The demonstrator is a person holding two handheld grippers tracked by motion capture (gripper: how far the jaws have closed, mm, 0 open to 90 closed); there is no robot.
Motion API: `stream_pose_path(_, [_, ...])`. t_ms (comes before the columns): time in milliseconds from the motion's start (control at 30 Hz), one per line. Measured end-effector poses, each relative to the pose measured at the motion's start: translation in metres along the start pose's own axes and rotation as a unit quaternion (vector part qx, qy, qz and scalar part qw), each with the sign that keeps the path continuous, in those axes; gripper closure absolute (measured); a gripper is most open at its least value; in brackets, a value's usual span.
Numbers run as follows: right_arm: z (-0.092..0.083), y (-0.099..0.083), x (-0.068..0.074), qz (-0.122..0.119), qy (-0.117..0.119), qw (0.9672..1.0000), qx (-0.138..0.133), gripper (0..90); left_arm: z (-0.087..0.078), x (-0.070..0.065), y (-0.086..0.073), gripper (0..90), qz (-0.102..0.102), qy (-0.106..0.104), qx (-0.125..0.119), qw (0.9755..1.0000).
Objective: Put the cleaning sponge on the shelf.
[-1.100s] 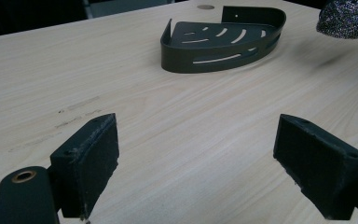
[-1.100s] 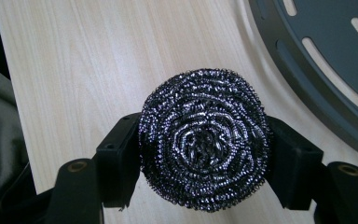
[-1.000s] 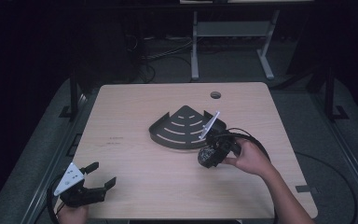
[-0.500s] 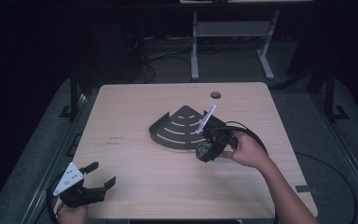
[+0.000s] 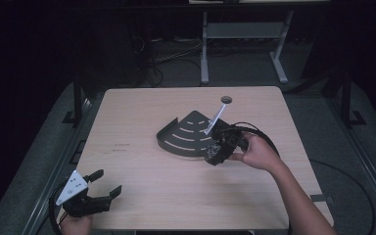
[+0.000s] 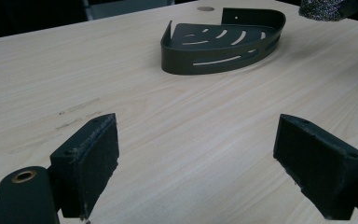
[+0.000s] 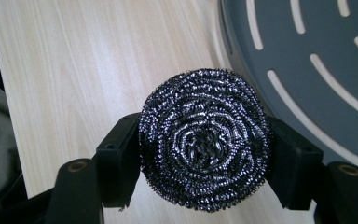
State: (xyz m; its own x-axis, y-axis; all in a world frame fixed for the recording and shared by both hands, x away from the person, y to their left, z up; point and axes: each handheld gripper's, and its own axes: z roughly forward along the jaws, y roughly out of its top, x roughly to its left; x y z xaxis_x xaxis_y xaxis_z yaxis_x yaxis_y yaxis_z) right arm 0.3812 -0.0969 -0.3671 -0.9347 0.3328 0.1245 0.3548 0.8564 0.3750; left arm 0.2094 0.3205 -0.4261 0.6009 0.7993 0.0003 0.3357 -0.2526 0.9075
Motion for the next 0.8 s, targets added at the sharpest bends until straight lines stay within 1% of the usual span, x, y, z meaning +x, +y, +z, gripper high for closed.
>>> stream_pose_path(67, [-0.001, 0.002, -0.001, -0.001, -0.002, 1.0000, 0.001, 34.0, 0.000, 0.000, 0.000, 13.4, 0.000, 0.000, 0.000, 1.0000])
stream_pose_path(133, [-0.002, 0.004, -0.003, 0.002, 0.004, 1.0000, -0.006, 34.0, 0.000, 0.000, 0.000, 13.4, 0.000, 0.000, -0.001, 1.0000])
stream_pose_path(233, [-0.001, 0.007, -0.006, 0.000, -0.001, 1.0000, 0.000, 34.0, 0.000, 0.000, 0.000, 13.4, 0.000, 0.000, 0.000, 1.0000])
stream_pose_path(533, [-0.005, 0.018, -0.014, -0.001, -0.005, 1.0000, 0.001, 34.0, 0.000, 0.000, 0.000, 13.4, 0.001, -0.001, -0.001, 1.0000])
stream_pose_path(567, [-0.007, 0.022, -0.016, -0.001, -0.004, 1.0000, -0.001, 34.0, 0.000, 0.000, 0.000, 13.3, 0.001, -0.001, -0.001, 1.0000])
stream_pose_path(667, [-0.007, 0.026, -0.019, -0.002, -0.007, 1.0000, 0.000, 34.0, 0.000, 0.001, 0.000, 13.4, -0.002, -0.001, -0.002, 1.0000])
stream_pose_path(800, [-0.007, 0.029, -0.024, 0.002, -0.001, 1.0000, -0.005, 34.0, 0.000, 0.001, 0.000, 13.4, -0.001, -0.001, -0.002, 1.0000])
